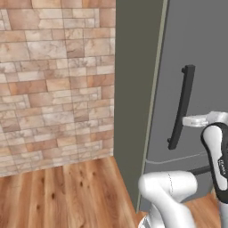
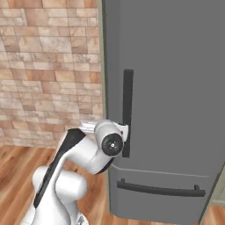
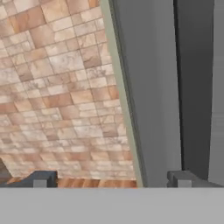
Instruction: Retrieve the butter from the fridge and place it on a plate on the dining table. Then retrieve the butter knife by the fridge and place it near the plate.
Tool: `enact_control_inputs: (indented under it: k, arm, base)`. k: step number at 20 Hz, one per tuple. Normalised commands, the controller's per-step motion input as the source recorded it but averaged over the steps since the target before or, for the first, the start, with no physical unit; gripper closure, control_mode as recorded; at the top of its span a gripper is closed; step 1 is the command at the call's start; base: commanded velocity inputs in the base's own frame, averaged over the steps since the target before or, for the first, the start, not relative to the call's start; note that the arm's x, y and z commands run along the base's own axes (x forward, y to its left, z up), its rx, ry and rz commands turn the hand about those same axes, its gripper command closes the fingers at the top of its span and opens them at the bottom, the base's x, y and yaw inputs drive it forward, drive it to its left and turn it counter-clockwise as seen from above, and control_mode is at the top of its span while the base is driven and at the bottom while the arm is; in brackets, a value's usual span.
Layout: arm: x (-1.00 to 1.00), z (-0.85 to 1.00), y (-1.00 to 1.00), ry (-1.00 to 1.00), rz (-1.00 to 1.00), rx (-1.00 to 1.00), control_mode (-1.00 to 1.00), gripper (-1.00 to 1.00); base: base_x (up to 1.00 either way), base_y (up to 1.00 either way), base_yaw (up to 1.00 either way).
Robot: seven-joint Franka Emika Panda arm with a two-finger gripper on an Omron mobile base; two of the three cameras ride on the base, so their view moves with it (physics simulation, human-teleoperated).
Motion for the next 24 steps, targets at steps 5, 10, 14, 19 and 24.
enact_control_inputs:
  k: [5,10,14,19,24]
  arm:
    - [0.02,0.06,-0.79,-0.35,0.0,0.08,-1.0,-1.0]
    - [0.08,0.0,-0.33,-0.1,0.0,0.08,-1.0,-1.0]
    - [0.24,0.0,-0.05,-0.11,-0.02,0.03,-1.0,-1.0]
    - [0.21,-0.12,0.11,-0.05,0.0,0.0,-1.0,-1.0]
    - [0.4,-0.23,0.17,0.0,0.0,0.0,-1.0,-1.0]
  base:
    - [0.0,0.0,0.0]
    - [0.0,0.0,0.0]
    - [0.0,0.0,0.0]
    - [0.0,0.0,0.0]
    - [0.0,0.0,0.0]
